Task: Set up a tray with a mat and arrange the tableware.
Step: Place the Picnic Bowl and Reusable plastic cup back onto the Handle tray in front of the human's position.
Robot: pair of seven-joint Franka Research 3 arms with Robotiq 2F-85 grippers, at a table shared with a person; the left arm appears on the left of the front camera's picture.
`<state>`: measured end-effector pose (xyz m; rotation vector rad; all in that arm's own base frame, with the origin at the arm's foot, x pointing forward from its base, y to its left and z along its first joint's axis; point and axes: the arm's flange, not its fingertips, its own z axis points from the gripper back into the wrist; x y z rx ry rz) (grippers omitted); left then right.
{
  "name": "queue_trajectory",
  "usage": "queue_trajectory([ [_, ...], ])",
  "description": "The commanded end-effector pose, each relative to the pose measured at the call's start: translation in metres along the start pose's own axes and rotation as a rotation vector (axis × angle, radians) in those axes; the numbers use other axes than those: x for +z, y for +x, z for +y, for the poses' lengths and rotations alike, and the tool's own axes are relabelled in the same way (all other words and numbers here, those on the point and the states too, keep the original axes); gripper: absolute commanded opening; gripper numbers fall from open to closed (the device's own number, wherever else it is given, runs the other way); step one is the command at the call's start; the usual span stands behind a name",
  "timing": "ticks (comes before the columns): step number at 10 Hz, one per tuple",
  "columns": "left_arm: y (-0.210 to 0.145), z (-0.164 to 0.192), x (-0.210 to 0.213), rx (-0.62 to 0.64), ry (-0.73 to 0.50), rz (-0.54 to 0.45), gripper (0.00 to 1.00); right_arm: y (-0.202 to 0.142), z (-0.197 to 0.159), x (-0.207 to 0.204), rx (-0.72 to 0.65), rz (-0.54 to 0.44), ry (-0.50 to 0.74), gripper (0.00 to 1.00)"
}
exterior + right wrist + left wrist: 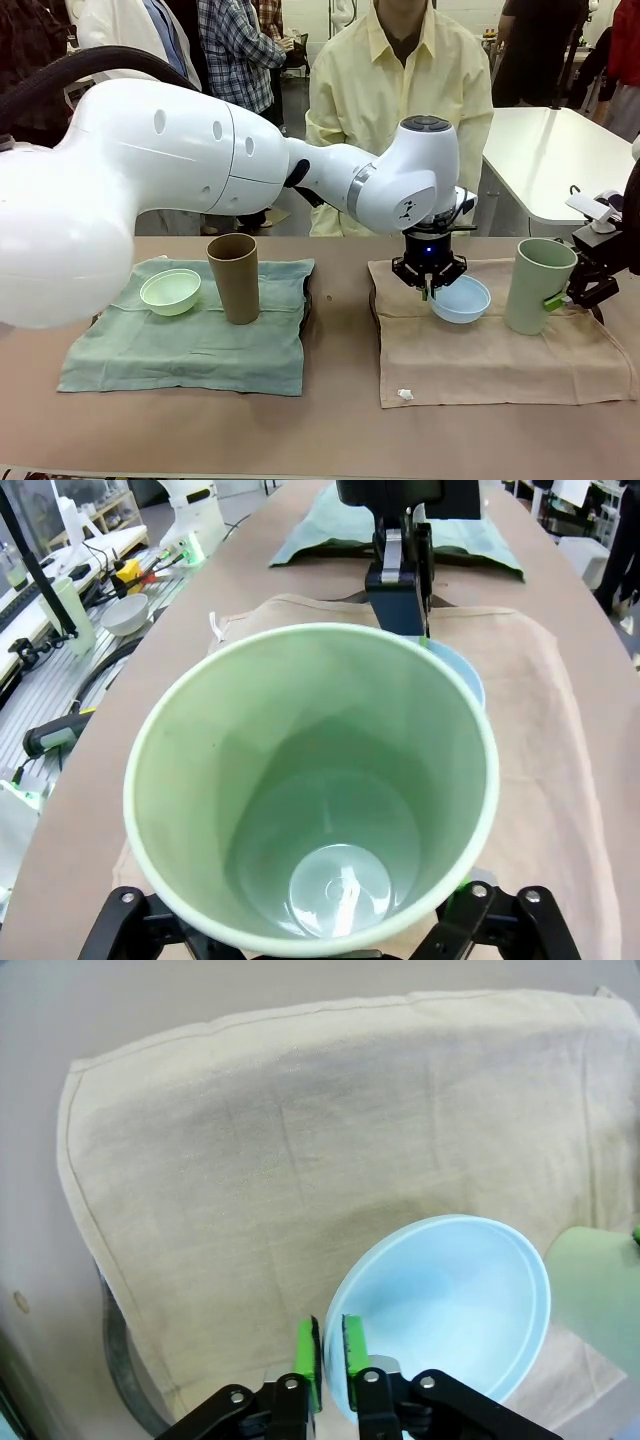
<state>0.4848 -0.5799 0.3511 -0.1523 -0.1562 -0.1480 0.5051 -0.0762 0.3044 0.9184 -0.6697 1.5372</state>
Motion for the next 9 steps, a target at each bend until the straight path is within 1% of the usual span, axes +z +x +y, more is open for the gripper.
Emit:
queue_trajectory([
  [1, 0.005, -0.004, 0.009, 0.027, 0.044, 0.001, 1.0, 0.009, 0.004, 0.005, -0.045, 0.03, -0.009, 1.0],
  [2, 0.003, 0.0, 0.013, 0.036, 0.049, 0.003, 0.66, 0.011, 0.008, 0.012, -0.07, 0.097, -0.031, 1.0],
  [3, 0.001, 0.005, 0.018, 0.044, 0.053, 0.006, 1.0, 0.011, 0.014, 0.02, -0.094, 0.165, -0.041, 1.0],
  [4, 0.0, 0.009, 0.024, 0.059, 0.047, 0.001, 0.86, 0.008, 0.019, 0.031, -0.121, 0.216, -0.05, 1.0],
  [5, -0.001, 0.014, 0.031, 0.066, 0.042, -0.008, 1.0, 0.002, 0.023, 0.044, -0.153, 0.242, -0.052, 1.0],
  [6, -0.003, 0.018, 0.038, 0.071, 0.03, -0.019, 1.0, -0.007, 0.026, 0.055, -0.203, 0.269, -0.068, 1.0],
  [7, -0.007, 0.023, 0.047, 0.079, 0.025, -0.034, 0.74, -0.013, 0.028, 0.068, -0.275, 0.29, -0.119, 1.0],
  [8, -0.01, 0.028, 0.057, 0.085, 0.031, -0.051, 0.83, -0.003, 0.032, 0.078, -0.368, 0.318, -0.146, 1.0],
  [9, -0.014, 0.033, 0.071, 0.081, 0.058, -0.056, 0.83, 0.026, 0.04, 0.085, -0.416, 0.369, -0.204, 1.0],
])
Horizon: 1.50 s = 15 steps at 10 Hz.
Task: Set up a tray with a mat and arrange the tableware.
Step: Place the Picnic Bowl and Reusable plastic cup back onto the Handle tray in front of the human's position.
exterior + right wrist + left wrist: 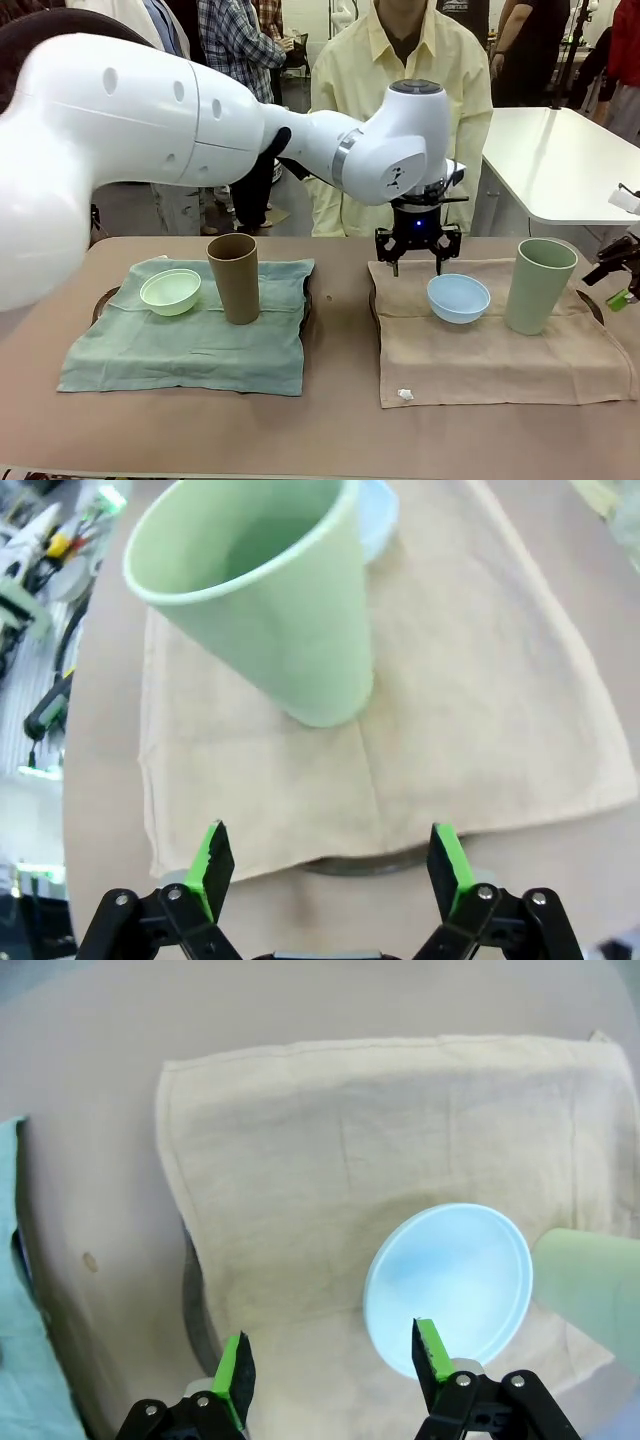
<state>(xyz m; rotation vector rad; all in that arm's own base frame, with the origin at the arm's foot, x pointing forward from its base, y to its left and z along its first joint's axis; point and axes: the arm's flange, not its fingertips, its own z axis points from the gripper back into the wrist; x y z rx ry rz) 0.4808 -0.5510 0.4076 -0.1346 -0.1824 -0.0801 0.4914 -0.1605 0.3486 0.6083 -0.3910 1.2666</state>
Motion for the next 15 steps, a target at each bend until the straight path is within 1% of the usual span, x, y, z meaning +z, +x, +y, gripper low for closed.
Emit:
queue_trajectory([
  [1, -0.017, 0.02, 0.027, -0.001, 0.051, -0.033, 0.83, 0.06, 0.041, 0.025, -0.156, 0.132, -0.112, 1.0],
  [3, -0.022, 0.035, 0.063, -0.005, 0.1, -0.072, 0.83, 0.102, 0.065, 0.057, -0.31, 0.258, -0.251, 1.0],
  [5, -0.03, 0.052, 0.098, 0.029, 0.118, -0.108, 0.83, 0.134, 0.087, 0.079, -0.543, 0.453, -0.329, 1.0],
  [6, -0.032, 0.061, 0.113, 0.06, 0.143, -0.117, 0.83, 0.15, 0.099, 0.084, -0.619, 0.528, -0.383, 1.0],
  [7, -0.034, 0.073, 0.134, 0.08, 0.17, -0.113, 0.83, 0.169, 0.114, 0.09, -0.662, 0.566, -0.44, 1.0],
  [8, -0.036, 0.083, 0.156, 0.101, 0.16, -0.122, 0.83, 0.186, 0.127, 0.09, -0.684, 0.596, -0.474, 1.0],
  [9, -0.04, 0.091, 0.177, 0.115, 0.167, -0.132, 0.83, 0.203, 0.14, 0.09, -0.7, 0.599, -0.49, 1.0],
  [10, -0.044, 0.094, 0.188, 0.098, 0.209, -0.143, 0.83, 0.22, 0.15, 0.089, -0.703, 0.578, -0.507, 1.0],
  [11, -0.044, 0.095, 0.191, 0.117, 0.229, -0.146, 0.83, 0.238, 0.162, 0.087, -0.67, 0.506, -0.491, 1.0],
  [12, -0.044, 0.098, 0.194, 0.131, 0.235, -0.145, 0.83, 0.247, 0.168, 0.085, -0.629, 0.422, -0.426, 1.0],
  [13, -0.044, 0.1, 0.192, 0.133, 0.228, -0.155, 0.83, 0.226, 0.157, 0.087, -0.679, 0.567, -0.499, 1.0],
  [14, -0.039, 0.095, 0.204, 0.096, 0.203, -0.127, 0.83, 0.226, 0.157, 0.087, -0.679, 0.567, -0.499, 1.0],
  [15, -0.039, 0.095, 0.204, 0.096, 0.203, -0.127, 0.83, 0.226, 0.157, 0.087, -0.679, 0.567, -0.499, 1.0],
])
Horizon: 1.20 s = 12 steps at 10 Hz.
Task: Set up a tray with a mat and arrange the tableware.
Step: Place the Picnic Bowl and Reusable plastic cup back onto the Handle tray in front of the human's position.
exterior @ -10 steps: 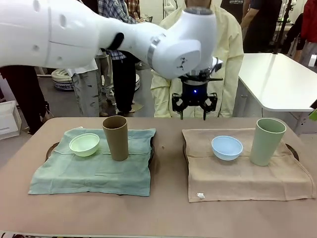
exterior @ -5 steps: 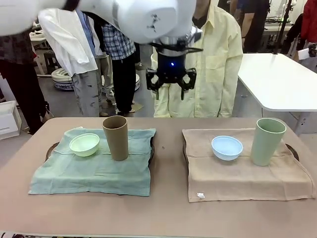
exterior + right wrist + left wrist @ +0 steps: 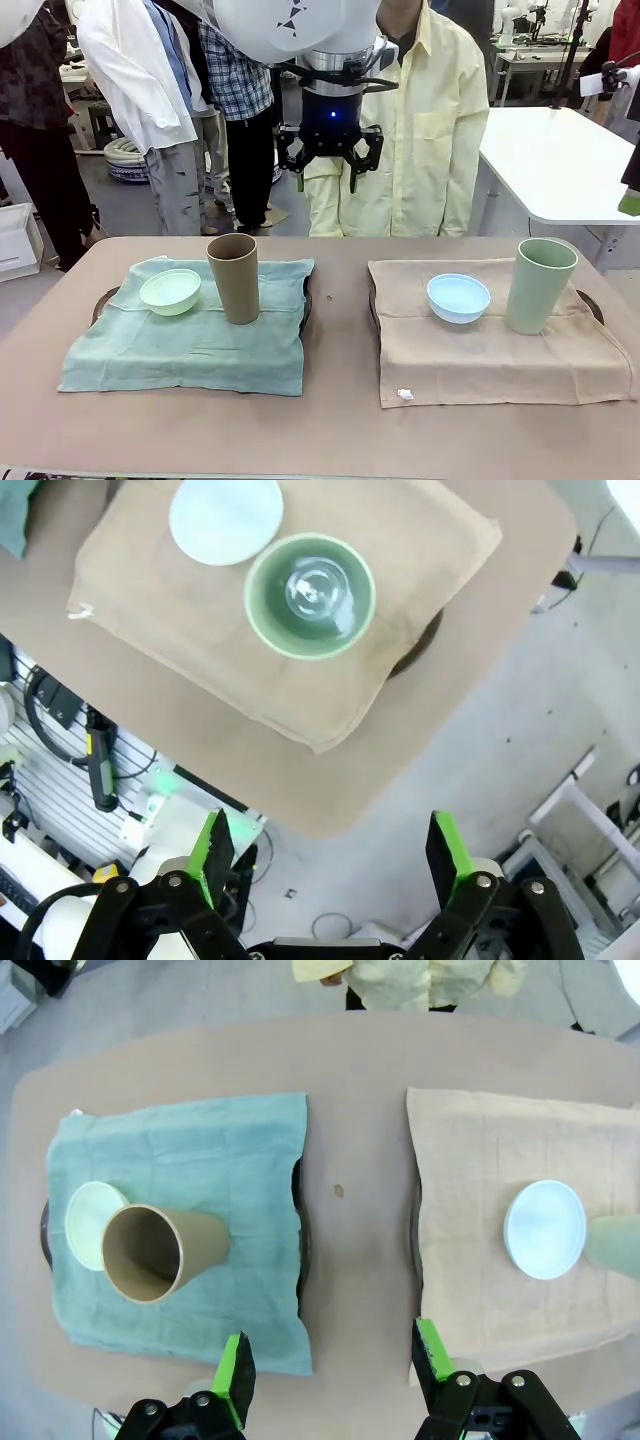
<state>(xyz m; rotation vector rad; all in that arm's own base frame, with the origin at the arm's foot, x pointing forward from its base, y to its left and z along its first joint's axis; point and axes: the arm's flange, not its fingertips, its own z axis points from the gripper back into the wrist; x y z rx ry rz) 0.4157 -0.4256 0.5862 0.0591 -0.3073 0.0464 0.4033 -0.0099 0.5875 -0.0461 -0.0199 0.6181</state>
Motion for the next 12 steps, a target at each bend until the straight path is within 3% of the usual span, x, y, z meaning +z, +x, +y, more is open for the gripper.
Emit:
queue_trajectory([
  [1, 0.0005, 0.0001, 0.0011, -0.003, -0.005, -0.002, 0.83, -0.0011, -0.0047, -0.0054, -0.016, 0.023, -0.017, 1.0],
  [12, -0.0009, -0.0009, 0.0008, -0.002, -0.002, 0.0, 0.83, -0.0011, -0.0047, -0.0054, -0.016, 0.023, -0.017, 1.0],
])
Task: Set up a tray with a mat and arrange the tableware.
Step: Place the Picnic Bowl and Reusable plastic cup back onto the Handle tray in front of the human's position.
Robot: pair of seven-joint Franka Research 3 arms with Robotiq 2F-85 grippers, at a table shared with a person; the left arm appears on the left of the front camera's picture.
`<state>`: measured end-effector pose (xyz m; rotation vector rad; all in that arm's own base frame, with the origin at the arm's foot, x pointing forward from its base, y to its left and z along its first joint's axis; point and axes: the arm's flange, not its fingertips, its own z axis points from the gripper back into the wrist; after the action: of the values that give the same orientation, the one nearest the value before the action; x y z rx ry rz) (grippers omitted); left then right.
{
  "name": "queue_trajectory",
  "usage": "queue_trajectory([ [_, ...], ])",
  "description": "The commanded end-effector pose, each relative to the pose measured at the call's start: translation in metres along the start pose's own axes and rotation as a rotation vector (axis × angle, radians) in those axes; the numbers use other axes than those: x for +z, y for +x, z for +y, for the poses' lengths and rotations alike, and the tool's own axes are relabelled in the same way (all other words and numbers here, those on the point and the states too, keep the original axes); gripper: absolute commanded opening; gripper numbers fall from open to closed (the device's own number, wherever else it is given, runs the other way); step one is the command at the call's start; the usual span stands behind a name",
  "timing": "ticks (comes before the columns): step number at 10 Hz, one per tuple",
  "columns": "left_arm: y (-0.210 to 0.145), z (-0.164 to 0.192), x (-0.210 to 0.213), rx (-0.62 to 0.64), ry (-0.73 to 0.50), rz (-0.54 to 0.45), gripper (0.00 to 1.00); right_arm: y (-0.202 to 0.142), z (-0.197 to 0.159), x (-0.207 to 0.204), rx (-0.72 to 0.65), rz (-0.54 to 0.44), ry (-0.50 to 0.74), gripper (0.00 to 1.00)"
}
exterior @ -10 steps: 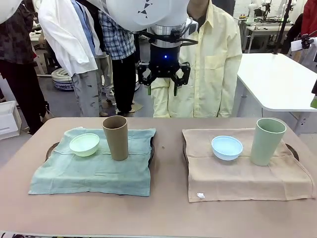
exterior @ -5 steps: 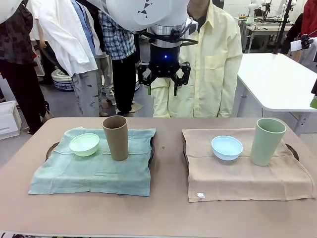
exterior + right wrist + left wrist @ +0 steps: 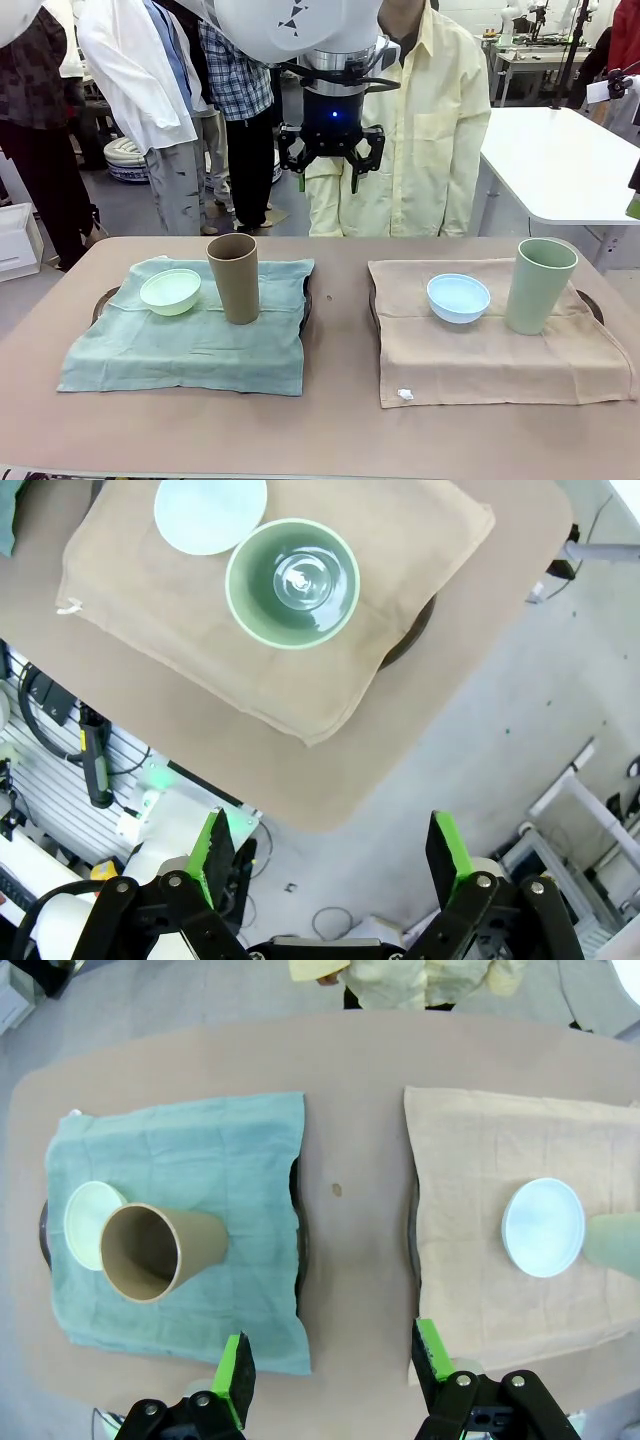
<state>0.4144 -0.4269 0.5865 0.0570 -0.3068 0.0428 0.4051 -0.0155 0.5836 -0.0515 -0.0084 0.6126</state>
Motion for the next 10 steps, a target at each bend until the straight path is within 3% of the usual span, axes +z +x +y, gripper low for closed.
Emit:
queue_trajectory([
  [1, -0.003, 0.015, -0.008, 0.003, -0.172, 0.05, 0.83, 0.0, 0.0, 0.0, 0.0, 0.0, 0.0, 1.0],
  [3, -0.007, 0.072, -0.011, 0.008, -0.378, 0.136, 0.83, -0.001, -0.002, 0.005, 0.009, -0.015, 0.046, 1.0],
  [4, -0.01, 0.1, -0.009, 0.005, -0.418, 0.173, 0.83, -0.003, -0.004, 0.008, -0.029, -0.032, 0.079, 1.0],
  [5, -0.01, 0.126, -0.008, 0.007, -0.44, 0.22, 0.83, -0.004, -0.013, 0.011, -0.116, -0.049, 0.177, 1.0],
  [7, -0.01, 0.182, -0.006, 0.039, -0.492, 0.257, 0.83, -0.017, -0.053, 0.004, -0.465, -0.004, 0.271, 1.0],
  [10, -0.006, 0.268, -0.005, 0.084, -0.594, 0.294, 0.83, -0.06, -0.112, -0.001, -0.66, -0.008, 0.432, 1.0],
])
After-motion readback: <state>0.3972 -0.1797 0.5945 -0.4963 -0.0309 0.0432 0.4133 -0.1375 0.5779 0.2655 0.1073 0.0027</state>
